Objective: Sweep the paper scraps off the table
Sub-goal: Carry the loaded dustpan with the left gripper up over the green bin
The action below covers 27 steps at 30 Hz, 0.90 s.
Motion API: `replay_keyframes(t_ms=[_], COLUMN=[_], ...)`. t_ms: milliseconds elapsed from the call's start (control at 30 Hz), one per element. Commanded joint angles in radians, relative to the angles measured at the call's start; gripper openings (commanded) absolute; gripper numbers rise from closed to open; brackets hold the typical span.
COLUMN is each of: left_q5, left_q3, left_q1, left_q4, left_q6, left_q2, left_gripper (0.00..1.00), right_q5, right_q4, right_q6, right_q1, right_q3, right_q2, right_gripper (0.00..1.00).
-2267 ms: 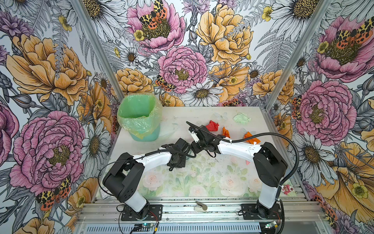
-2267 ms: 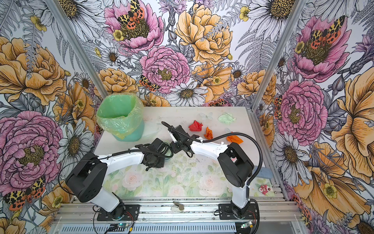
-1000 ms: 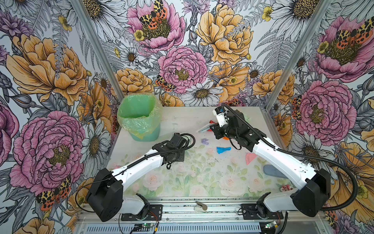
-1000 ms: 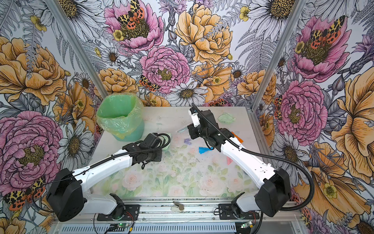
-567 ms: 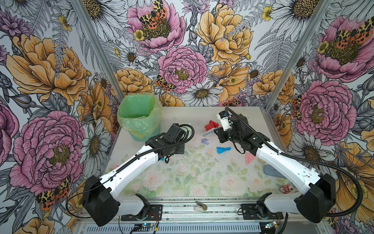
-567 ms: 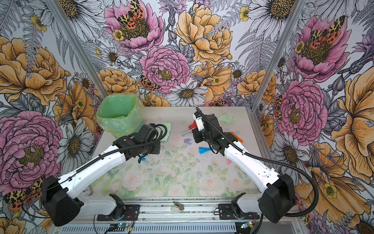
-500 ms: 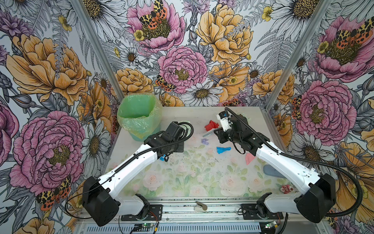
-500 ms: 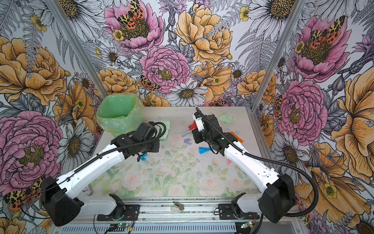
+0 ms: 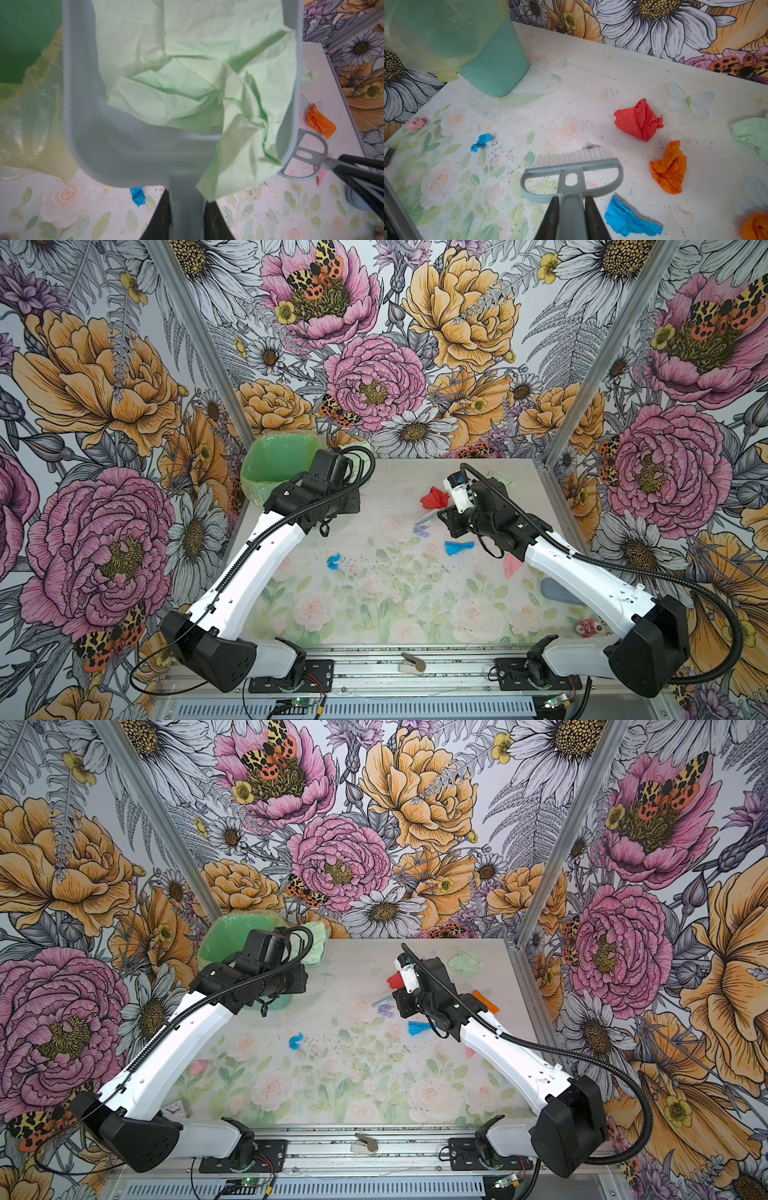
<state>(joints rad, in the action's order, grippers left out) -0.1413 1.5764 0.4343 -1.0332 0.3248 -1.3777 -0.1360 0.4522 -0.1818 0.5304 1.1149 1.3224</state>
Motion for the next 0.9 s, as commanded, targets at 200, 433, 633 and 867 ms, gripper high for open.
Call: replay_keyframes(t_ms=[200, 433, 633, 867], left_q5=[0.179, 0.296, 0.327, 0.394], left_q3=[0.131, 0.163, 0.155, 0.091], left_q1=[-0.202, -0.308, -0.344, -0.387], left_q4=[-0.029, -0.027, -0.015, 0.056], left_q6=[-0.057, -0.060, -0.049, -0.013], left_q2=[-0.044, -0.067, -0.077, -0.061], left_gripper=[0.12, 0.14, 0.14, 0.15], right_q5=[-0.033, -0.044, -0.056, -0.057], right_q4=[-0.046, -0.059, -0.069, -0.073], right_q6=[-0.001, -0.004, -0.013, -0.017], right_q1=[-0.007, -0.007, -0.007, -0.007], right_q3=[-0.037, -0.038, -0.034, -0.038], right_q2=[-0.012, 0.009, 0.020, 0.026], right_gripper=[0.00, 0.00, 0.00, 0.00])
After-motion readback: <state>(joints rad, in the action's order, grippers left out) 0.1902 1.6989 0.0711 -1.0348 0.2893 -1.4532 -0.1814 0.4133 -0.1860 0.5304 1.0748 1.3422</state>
